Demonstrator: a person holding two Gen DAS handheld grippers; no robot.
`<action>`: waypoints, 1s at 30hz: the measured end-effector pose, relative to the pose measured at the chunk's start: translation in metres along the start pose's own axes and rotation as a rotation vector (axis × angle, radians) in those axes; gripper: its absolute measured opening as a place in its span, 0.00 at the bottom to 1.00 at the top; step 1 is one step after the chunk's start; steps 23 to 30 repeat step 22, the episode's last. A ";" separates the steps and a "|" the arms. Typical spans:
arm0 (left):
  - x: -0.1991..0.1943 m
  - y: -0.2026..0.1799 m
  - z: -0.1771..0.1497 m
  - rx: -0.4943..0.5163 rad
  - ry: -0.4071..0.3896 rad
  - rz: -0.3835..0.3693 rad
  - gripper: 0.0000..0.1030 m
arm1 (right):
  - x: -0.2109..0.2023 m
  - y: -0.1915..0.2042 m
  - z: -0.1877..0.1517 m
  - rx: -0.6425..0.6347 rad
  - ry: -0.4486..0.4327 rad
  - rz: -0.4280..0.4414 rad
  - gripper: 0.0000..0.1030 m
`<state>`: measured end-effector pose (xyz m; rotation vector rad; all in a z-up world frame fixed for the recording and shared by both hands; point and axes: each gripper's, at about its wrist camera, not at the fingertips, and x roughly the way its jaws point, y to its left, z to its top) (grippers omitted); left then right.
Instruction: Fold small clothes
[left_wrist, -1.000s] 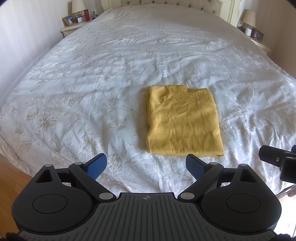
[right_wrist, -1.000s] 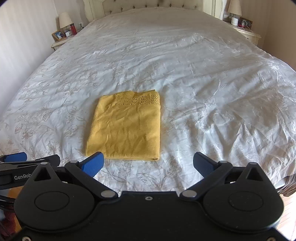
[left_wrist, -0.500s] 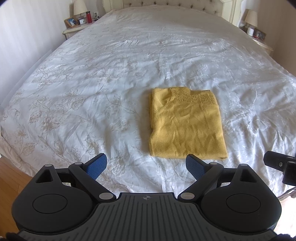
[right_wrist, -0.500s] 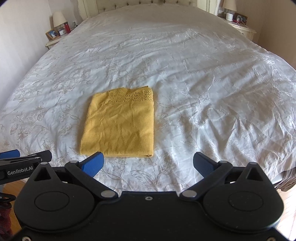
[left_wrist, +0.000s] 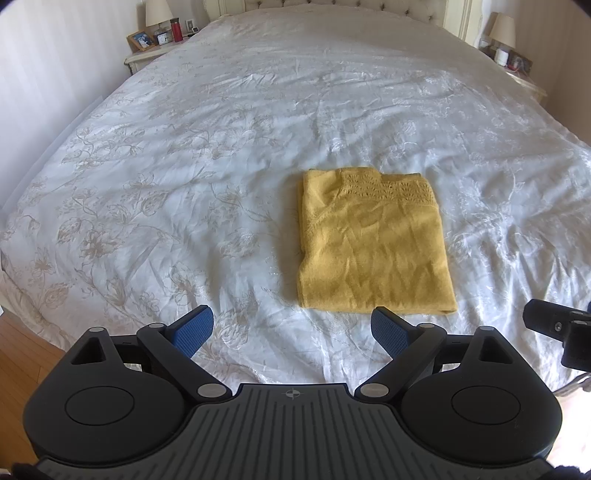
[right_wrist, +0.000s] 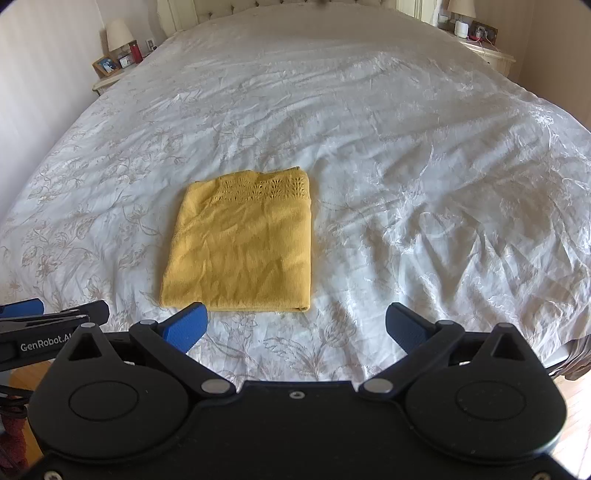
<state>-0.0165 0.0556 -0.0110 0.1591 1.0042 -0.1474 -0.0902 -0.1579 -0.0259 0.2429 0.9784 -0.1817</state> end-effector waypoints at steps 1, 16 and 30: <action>0.000 0.000 0.000 -0.001 0.001 -0.002 0.91 | 0.000 0.000 0.000 0.000 0.000 0.000 0.99; 0.005 -0.007 0.004 0.018 0.006 -0.001 0.91 | 0.003 -0.006 0.000 0.019 0.003 0.003 0.99; 0.010 -0.010 0.007 0.017 0.016 -0.008 0.91 | 0.006 -0.005 0.002 0.018 0.009 0.007 0.99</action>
